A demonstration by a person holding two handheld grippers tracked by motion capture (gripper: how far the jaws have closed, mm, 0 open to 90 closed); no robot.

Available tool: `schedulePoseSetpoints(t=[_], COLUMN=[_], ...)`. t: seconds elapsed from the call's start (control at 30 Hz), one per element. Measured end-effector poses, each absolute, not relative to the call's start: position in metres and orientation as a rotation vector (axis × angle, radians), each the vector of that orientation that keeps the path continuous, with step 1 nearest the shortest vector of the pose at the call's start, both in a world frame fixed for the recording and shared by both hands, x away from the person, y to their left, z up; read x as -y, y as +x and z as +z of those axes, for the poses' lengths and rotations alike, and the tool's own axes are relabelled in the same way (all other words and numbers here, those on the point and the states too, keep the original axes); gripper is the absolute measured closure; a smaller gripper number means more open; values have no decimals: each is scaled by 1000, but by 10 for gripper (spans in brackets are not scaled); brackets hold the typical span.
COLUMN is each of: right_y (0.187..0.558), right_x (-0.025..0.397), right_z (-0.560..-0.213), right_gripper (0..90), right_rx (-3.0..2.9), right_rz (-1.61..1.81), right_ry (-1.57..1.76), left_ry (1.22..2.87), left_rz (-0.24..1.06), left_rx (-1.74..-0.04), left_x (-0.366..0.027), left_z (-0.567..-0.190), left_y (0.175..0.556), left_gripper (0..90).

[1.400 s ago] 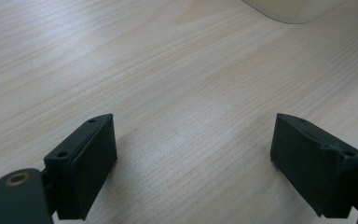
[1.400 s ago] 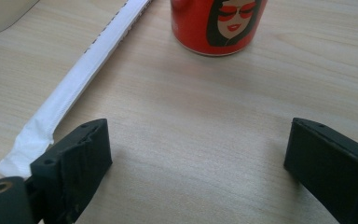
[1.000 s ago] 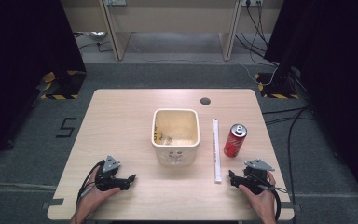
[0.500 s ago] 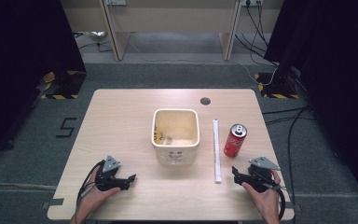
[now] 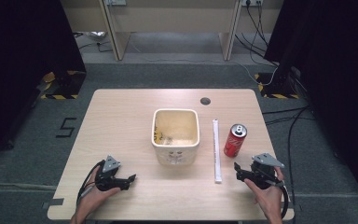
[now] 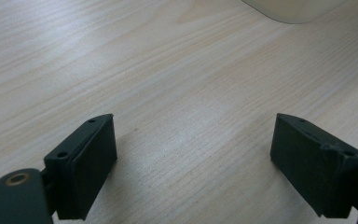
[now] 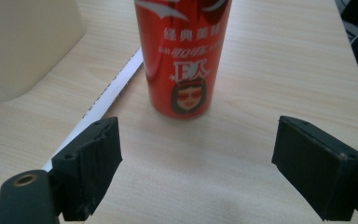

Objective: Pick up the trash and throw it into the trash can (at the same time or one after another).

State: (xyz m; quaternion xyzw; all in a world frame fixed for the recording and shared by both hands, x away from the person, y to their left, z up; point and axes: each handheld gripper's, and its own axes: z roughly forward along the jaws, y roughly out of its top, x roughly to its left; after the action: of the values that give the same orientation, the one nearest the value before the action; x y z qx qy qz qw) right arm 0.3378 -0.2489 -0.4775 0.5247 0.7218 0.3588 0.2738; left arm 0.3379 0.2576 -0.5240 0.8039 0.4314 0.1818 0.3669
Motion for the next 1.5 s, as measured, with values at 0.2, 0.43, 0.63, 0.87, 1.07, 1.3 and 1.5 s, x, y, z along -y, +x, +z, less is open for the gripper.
schedulePoseSetpoints(t=[0.2, 0.43, 0.63, 0.87, 1.07, 1.3, 1.5], right_y=[342, 350, 357, 366, 373, 387, 400], right_x=[249, 245, 241, 238, 235, 231, 230], right_z=[-466, -455, -451, -443, -435, -434, -438], right_gripper=[153, 154, 155, 159, 170, 205, 230], right_rx=[-1930, -1916, -1924, -1911, -1902, -1905, -1908], right_rz=[976, 997, 1001, 1017, 1025, 1039, 1026], right_ry=[1377, 1355, 1331, 1311, 1294, 1302, 1303], left_ry=[2065, 2066, 2066, 2066, 2065, 2066, 2065], left_rz=[467, 468, 467, 467, 466, 467, 467], left_rx=[-1109, -1108, -1109, -1109, -1110, -1109, -1109], left_x=[-258, -258, -258, -258, -257, -258, -258], left_z=[-524, -524, -524, -524, -524, -524, -524], left_y=[338, 338, 338, 338, 338, 338, 338], left_gripper=[137, 137, 137, 137, 137, 137, 137])
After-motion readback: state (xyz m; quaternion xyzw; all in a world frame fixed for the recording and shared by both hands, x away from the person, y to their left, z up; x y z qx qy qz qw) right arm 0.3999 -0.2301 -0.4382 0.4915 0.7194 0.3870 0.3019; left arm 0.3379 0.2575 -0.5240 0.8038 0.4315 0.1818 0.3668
